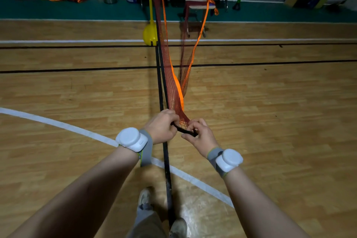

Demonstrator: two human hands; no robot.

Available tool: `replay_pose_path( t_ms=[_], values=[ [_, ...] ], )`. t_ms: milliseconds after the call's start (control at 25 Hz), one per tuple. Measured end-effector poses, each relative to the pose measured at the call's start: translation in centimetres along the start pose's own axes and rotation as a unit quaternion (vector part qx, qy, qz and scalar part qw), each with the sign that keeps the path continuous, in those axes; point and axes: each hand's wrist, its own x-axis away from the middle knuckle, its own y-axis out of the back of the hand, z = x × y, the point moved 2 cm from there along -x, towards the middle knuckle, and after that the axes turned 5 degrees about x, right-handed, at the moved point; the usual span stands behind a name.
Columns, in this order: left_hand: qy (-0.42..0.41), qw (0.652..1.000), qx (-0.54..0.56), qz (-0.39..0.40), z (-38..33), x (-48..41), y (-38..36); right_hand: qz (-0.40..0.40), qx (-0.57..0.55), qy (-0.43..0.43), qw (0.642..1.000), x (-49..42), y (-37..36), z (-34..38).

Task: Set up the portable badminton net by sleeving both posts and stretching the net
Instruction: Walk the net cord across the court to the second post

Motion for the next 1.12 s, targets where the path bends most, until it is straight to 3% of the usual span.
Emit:
replay_pose_path(
  t_ms=[160,440,880,1120],
  values=[
    [0.002,0.999,0.020,-0.048,-0.7,1.3,1.1,0.052,-0.007,-0.006,0.999,1.0,-0.1,-0.6],
    [0.022,0.997,0.011,-0.067,-0.7,1.8,2.2,0.040,0.024,-0.004,0.999,2.2,0.8,-0.4],
    [0.024,0.999,-0.008,-0.039,2.1,3.7,3.1,-0.003,-0.003,-0.004,1.000,5.5,-2.3,3.2],
    [-0.019,0.999,-0.002,0.045,0.3,6.2,1.4,0.018,-0.008,-0.033,0.999,6.6,-3.5,4.8]
  ],
)
